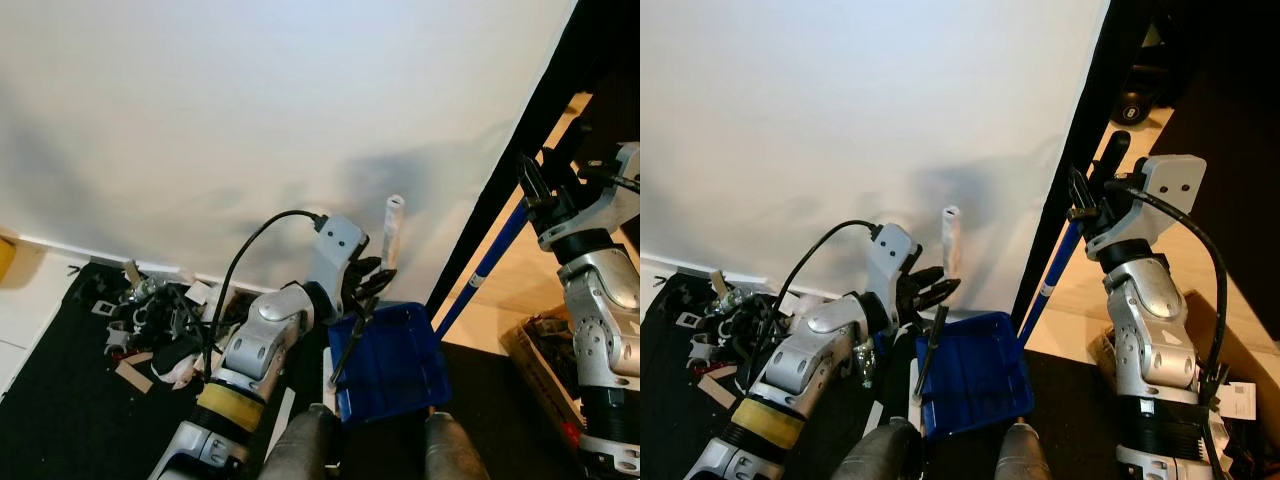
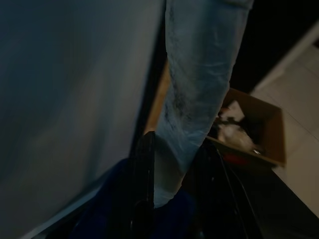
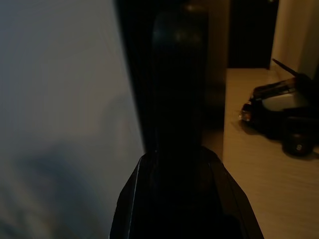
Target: Sweep floor
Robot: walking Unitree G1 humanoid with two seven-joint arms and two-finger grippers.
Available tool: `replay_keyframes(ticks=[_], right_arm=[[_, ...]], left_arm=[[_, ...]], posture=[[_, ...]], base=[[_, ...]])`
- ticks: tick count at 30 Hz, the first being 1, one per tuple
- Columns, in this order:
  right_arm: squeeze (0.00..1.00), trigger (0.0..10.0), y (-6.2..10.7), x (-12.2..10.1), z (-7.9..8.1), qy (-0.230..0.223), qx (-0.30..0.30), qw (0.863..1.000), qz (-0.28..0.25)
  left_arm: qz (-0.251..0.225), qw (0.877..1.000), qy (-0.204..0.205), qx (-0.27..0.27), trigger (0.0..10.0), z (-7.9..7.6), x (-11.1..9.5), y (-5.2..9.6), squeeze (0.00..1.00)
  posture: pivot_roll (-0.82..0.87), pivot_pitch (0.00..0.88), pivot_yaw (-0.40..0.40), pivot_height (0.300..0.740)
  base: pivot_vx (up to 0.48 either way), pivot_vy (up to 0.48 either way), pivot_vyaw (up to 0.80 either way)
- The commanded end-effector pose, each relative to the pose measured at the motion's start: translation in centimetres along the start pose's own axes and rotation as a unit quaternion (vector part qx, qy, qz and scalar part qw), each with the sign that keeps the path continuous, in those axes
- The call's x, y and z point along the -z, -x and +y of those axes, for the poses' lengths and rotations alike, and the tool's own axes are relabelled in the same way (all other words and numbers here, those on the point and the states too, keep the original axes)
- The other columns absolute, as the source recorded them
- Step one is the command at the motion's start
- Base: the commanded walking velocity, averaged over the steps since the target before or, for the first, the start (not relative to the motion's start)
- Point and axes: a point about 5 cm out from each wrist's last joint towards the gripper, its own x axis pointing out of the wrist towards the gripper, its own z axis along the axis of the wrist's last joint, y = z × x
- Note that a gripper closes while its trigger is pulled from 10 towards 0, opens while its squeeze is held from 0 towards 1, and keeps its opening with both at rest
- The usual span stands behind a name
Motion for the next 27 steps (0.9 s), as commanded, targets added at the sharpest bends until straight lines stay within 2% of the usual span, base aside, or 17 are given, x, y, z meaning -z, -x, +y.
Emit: replay_keyframes(ticks=[1,7,8,10,11,12,13,14,17,19,22,24,25,27], right_arm=[[0.00,10.0,0.2,0.6,1.3,-0.002,-0.036,0.999,0.008],[0.00,10.0,1.6,1.8,-1.1,0.039,0.006,0.998,0.041],[0.00,10.0,1.6,1.8,-1.1,0.039,0.006,0.998,0.041],[0.00,10.0,2.3,2.5,-1.9,0.042,0.027,0.997,0.054],[0.00,10.0,3.0,3.4,-2.8,0.039,0.059,0.995,0.066],[0.00,10.0,3.0,3.4,-2.8,0.039,0.059,0.995,0.066],[0.00,10.0,3.5,4.1,-3.2,0.030,0.085,0.993,0.074],[0.00,10.0,3.7,4.4,-3.3,0.025,0.094,0.992,0.077],[0.00,10.0,3.9,4.7,-3.4,0.019,0.102,0.991,0.079],[0.00,10.0,4.2,5.2,-3.5,0.009,0.119,0.989,0.082],[0.00,10.0,4.2,5.3,-3.5,0.006,0.122,0.989,0.081],[0.00,10.0,4.0,5.3,-3.7,0.006,0.125,0.989,0.079],[0.00,10.0,4.0,5.3,-3.7,0.006,0.125,0.989,0.079],[0.00,10.0,3.7,5.3,-4.0,0.004,0.129,0.989,0.075]], left_arm=[[-0.013,0.998,-0.034,0.051,10.0,-0.7,-1.0,0.4,0.00],[0.002,0.998,-0.057,0.020,10.0,1.3,-1.3,3.4,0.00],[0.002,0.998,-0.057,0.020,10.0,1.3,-1.3,3.4,0.00],[0.000,0.998,-0.059,-0.004,10.0,1.9,-1.5,4.3,0.00],[-0.014,0.997,-0.053,-0.045,10.0,2.8,-2.0,5.4,0.00],[-0.014,0.997,-0.053,-0.045,10.0,2.8,-2.0,5.4,0.00],[-0.029,0.995,-0.045,-0.089,10.0,3.5,-2.3,6.2,0.00],[-0.037,0.992,-0.039,-0.111,10.0,3.9,-2.4,6.5,0.00],[-0.045,0.990,-0.032,-0.130,10.0,4.2,-2.5,6.9,0.00],[-0.066,0.980,-0.020,-0.186,10.0,5.2,-2.8,8.4,0.00],[-0.071,0.977,-0.016,-0.199,10.0,5.5,-3.0,8.8,0.00],[-0.082,0.971,-0.023,-0.224,10.0,6.1,-3.6,9.8,0.00],[-0.082,0.971,-0.023,-0.224,10.0,6.1,-3.6,9.8,0.00],[-0.080,0.970,-0.035,-0.228,10.0,6.3,-4.3,10.9,0.00]], posture=[[-0.03,0.156,0.109,0.740],[-0.02,0.155,0.108,0.740],[-0.02,0.155,0.108,0.740],[-0.02,0.155,0.106,0.740],[-0.01,0.157,0.103,0.740],[-0.01,0.157,0.103,0.740],[0.00,0.155,0.103,0.740],[0.00,0.155,0.103,0.740],[0.00,0.154,0.103,0.740],[0.01,0.152,0.100,0.740],[0.01,0.152,0.100,0.740],[0.03,0.148,0.096,0.740],[0.03,0.148,0.096,0.740],[0.04,0.144,0.091,0.740]], base=[[0.000,0.000,0.00],[0.000,0.000,0.00],[0.000,0.000,0.00],[0.000,0.000,0.00],[0.000,0.000,0.00],[0.000,0.000,0.00],[0.000,0.000,0.00],[0.000,0.000,0.00],[0.000,0.000,0.00],[0.000,0.000,0.00],[0.000,0.000,0.00],[0.000,0.000,0.00],[0.000,0.000,0.00],[0.000,0.000,0.00]])
